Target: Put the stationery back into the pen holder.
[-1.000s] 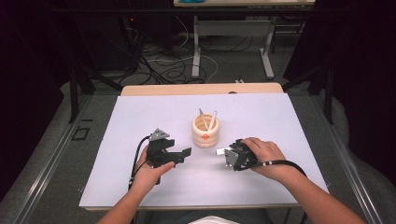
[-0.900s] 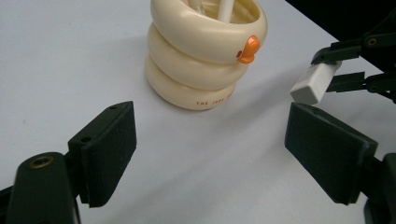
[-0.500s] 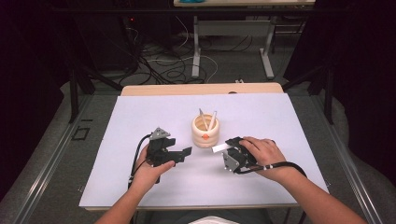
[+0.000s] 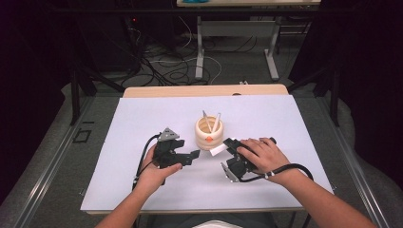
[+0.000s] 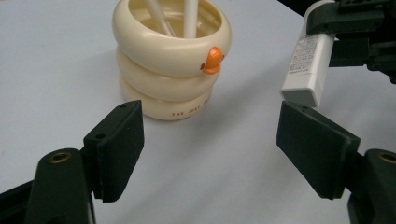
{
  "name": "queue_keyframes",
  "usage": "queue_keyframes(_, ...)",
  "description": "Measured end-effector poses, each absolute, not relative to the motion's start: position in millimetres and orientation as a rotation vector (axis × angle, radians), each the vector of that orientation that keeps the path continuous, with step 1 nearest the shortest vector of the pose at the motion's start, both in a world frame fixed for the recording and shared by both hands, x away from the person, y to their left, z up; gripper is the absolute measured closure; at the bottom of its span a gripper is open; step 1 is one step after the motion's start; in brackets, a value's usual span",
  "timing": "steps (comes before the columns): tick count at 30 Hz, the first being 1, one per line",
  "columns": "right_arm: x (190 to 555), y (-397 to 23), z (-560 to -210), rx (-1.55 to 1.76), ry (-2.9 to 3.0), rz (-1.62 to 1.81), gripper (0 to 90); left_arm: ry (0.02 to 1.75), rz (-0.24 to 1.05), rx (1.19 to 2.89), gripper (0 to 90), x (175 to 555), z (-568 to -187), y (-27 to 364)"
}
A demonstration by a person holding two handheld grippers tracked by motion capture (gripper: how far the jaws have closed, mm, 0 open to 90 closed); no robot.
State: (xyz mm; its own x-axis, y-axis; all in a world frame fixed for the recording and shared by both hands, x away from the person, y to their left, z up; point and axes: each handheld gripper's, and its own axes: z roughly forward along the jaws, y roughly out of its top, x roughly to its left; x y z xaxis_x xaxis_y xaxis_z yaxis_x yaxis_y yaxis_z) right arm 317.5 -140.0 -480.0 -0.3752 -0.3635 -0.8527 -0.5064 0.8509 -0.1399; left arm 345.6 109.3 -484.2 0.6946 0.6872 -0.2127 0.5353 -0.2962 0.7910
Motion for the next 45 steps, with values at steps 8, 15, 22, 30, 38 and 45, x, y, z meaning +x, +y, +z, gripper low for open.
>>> queue_keyframes(8, 313.3, -131.5, -473.4, -0.763, 1.938, 0.109, 67.3, 0.891, 0.23, 2.028, 24.9, 344.4, -479.2, 105.4)
queue_keyframes(15, 308.2, -125.6, -469.3, -0.861, 1.882, 0.035, 67.3, 0.827, 0.234, 2.073, 26.2, 343.4, -467.0, 104.3)
queue_keyframes(22, 301.6, -117.5, -469.6, -0.952, 1.825, -0.026, 67.3, 0.796, 0.219, 2.113, 26.3, 340.9, -459.9, 95.9)
queue_keyframes(30, 298.0, -112.7, -475.4, -1.021, 1.78, -0.047, 67.3, 0.777, 0.172, 2.151, 31.9, 340.4, -460.6, 85.1)
queue_keyframes(38, 294.7, -111.7, -480.7, -1.058, 1.76, -0.061, 67.3, 0.751, 0.121, 2.209, 39.4, 339.6, -460.1, 72.6)
queue_keyframes(45, 292.1, -109.7, -484.5, -1.097, 1.728, -0.078, 67.3, 0.75, 0.067, 2.238, 43.9, 340.3, -459.4, 62.8)
